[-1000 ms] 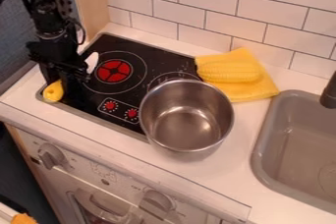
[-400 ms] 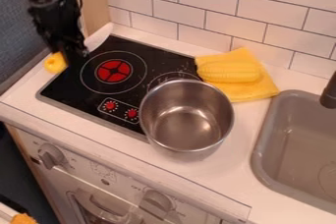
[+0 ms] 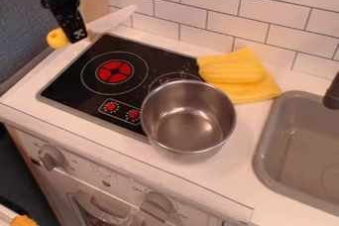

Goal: Take the plastic knife and place it on the upper side of the left burner

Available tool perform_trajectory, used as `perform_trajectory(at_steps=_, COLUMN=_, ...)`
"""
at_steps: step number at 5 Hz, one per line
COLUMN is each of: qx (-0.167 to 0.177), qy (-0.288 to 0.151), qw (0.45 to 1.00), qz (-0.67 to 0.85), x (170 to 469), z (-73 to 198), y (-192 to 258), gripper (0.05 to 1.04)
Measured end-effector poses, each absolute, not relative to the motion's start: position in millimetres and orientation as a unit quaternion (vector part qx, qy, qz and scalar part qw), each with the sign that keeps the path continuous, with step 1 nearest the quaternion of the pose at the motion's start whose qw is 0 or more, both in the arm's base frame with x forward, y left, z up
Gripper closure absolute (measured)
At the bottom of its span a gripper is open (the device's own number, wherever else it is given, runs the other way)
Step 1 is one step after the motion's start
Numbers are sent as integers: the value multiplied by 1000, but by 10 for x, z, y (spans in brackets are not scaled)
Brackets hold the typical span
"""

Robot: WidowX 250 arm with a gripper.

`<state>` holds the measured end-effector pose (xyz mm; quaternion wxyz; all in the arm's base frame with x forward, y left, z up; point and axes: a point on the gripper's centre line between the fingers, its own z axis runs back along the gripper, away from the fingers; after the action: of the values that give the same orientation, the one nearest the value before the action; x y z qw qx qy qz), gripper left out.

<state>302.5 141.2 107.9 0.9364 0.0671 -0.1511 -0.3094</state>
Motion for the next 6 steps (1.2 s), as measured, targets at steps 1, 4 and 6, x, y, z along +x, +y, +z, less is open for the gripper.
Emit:
perform_trajectory(at_steps=1, qx=85, qy=-184, qw=891, qz=-405, x=3087, z=1251, y=1323, gripper=710)
perform_trajectory(at_steps=4, qx=90, qy=-161, qw=762, qz=-621, x=3578, z=1169, y=1063, gripper=710)
perform_trajectory(at_steps=6, qx=84, qy=-131, qw=758, qz=-634, x=3815, z=829, y=1113, gripper=710)
